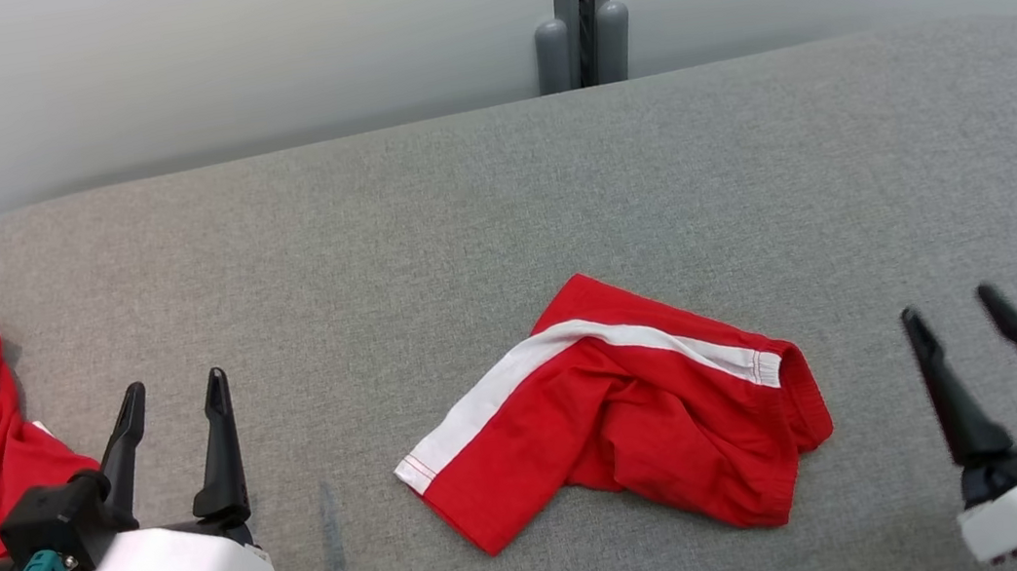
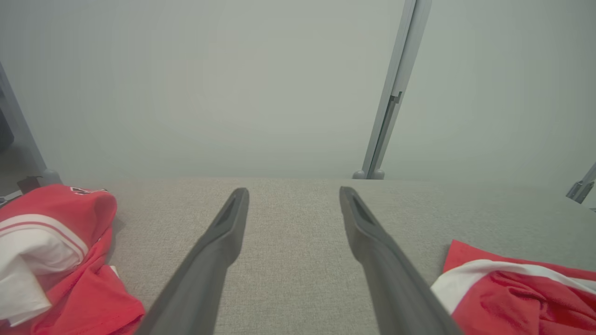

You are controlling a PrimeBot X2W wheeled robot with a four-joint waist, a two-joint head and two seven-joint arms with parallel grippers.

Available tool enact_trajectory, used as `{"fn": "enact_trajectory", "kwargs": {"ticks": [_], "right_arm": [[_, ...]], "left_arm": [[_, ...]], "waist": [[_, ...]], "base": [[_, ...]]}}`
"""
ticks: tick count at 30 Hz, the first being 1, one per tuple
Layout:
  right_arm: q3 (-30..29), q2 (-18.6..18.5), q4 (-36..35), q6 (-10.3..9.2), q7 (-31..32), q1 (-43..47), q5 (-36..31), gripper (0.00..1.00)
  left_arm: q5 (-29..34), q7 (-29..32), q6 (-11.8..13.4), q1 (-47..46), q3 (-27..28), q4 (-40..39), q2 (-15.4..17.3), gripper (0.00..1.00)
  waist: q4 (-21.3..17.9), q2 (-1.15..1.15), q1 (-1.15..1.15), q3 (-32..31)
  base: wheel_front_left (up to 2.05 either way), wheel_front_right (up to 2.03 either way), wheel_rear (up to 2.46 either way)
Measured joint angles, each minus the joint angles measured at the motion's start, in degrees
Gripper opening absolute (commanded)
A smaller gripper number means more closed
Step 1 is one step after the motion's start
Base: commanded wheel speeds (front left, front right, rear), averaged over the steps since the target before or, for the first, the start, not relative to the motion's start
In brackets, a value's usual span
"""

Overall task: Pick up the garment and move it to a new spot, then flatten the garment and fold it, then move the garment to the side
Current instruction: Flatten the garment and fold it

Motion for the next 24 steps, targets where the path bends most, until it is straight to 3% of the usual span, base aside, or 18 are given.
{"fn": "enact_trajectory", "kwargs": {"ticks": [9, 24], "right_arm": [[-4.54, 2.83, -2.02, 0.0, 2.42, -1.68, -4.36, 1.0], [-5.49, 3.83, -1.16, 0.0, 3.47, -1.86, -4.38, 1.0]], "left_arm": [[0.03, 0.64, 0.79, 1.65, -0.57, -1.49, 0.26, 1.0], [0.05, 1.27, 0.63, 2.05, -2.53, -2.08, 0.22, 1.0]], "waist": [[0.58, 0.0, 0.0, -1.56], [1.33, 0.0, 0.0, -0.25]], "base": [[0.0, 0.0, 0.0], [0.0, 0.0, 0.0]]}}
